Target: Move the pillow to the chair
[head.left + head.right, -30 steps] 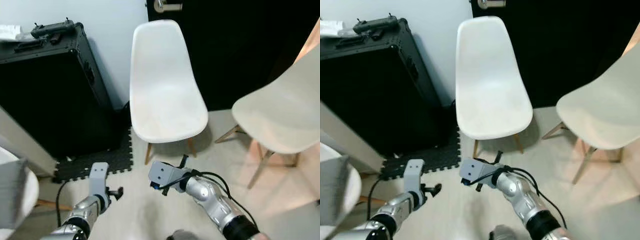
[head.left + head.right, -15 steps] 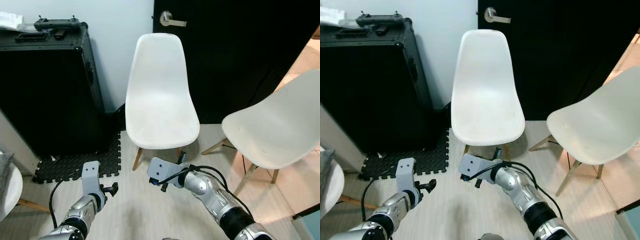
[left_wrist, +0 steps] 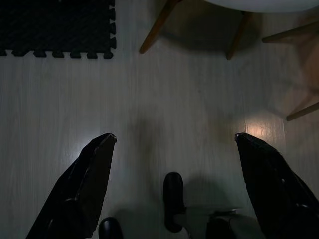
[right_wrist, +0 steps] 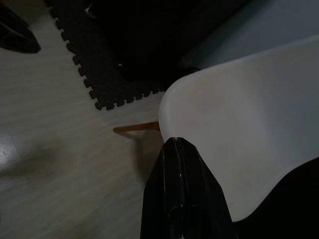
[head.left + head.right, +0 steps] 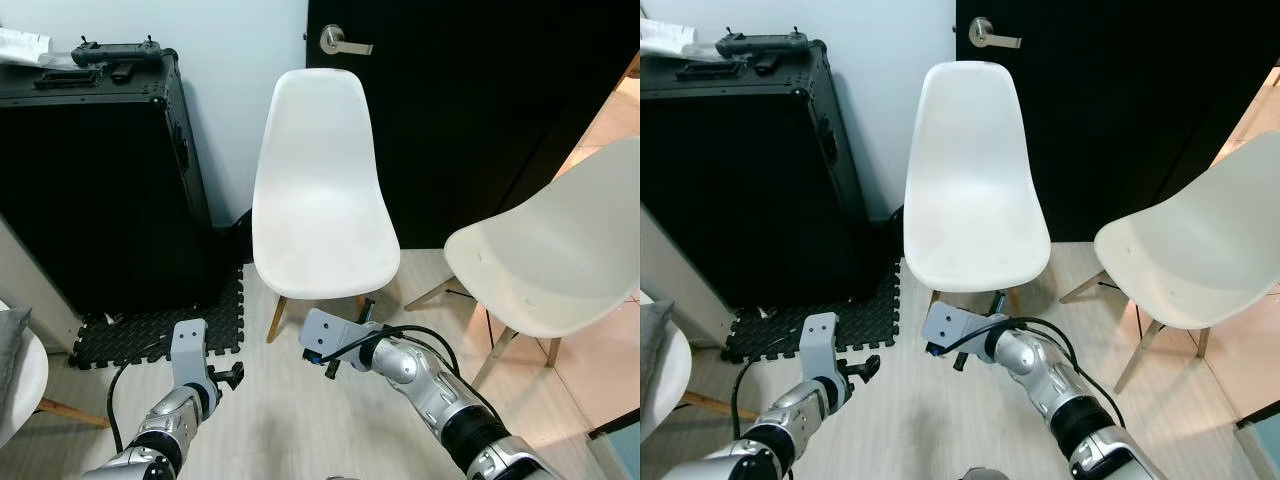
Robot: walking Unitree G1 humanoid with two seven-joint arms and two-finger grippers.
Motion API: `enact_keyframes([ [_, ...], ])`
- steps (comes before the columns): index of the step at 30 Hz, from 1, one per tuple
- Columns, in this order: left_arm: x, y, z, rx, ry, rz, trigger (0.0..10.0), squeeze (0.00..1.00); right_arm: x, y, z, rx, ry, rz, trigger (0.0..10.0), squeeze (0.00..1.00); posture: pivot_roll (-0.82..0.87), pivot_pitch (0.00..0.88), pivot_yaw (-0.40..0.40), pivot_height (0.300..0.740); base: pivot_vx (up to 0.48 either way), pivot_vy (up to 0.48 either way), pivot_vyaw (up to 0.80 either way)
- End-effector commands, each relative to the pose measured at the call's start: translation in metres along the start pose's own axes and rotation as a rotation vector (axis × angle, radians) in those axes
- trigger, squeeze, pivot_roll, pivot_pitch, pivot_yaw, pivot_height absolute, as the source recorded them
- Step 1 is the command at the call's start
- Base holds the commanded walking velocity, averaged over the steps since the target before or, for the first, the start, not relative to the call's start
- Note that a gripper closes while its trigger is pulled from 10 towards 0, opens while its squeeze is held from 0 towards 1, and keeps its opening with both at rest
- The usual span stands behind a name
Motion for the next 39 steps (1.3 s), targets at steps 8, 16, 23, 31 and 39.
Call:
enact_keyframes([
  [8, -0.001, -0.001, -0.006, -0.025, -0.015, 0.011, 10.0, 0.0, 0.002, -0.004, -0.002, -0.017, -0.006, -0.007, 10.0, 0.0, -0.27, 0.045, -0.013, 0.71, 0.0, 0.0, 0.0],
  [16, 0.001, -0.007, -0.002, -0.015, -0.004, 0.02, 10.0, 0.0, 0.002, -0.003, 0.004, -0.015, 0.003, -0.017, 10.0, 0.0, -0.26, 0.039, -0.003, 0.71, 0.0, 0.0, 0.0],
  [23, 0.001, -0.008, -0.001, -0.029, -0.016, 0.036, 10.0, 0.0, 0.001, -0.002, 0.007, -0.019, 0.005, -0.017, 10.0, 0.0, -0.29, 0.03, 0.033, 0.71, 0.0, 0.0, 0.0],
  [31, 0.001, -0.008, 0.0, -0.039, -0.005, 0.039, 10.0, 0.0, -0.001, -0.002, 0.008, -0.047, 0.017, -0.015, 10.0, 0.0, -0.29, 0.009, 0.043, 0.71, 0.0, 0.0, 0.0],
  [39, 0.001, -0.007, 0.001, -0.035, -0.001, 0.037, 10.0, 0.0, -0.003, 0.002, 0.005, -0.01, 0.006, -0.028, 10.0, 0.0, -0.28, 0.016, 0.029, 0.71, 0.0, 0.0, 0.0],
])
Point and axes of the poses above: a point about 5 cm out from each wrist's last joint towards the gripper, its own x axis pointing back from the gripper into the wrist, its own y axis along the axis of the wrist's last joint, z = x × y, the point moved 2 cm from there along -x, pointing out of the wrist towards the gripper, and after that the axes turned 1 degree about x, right-handed, at the moved point
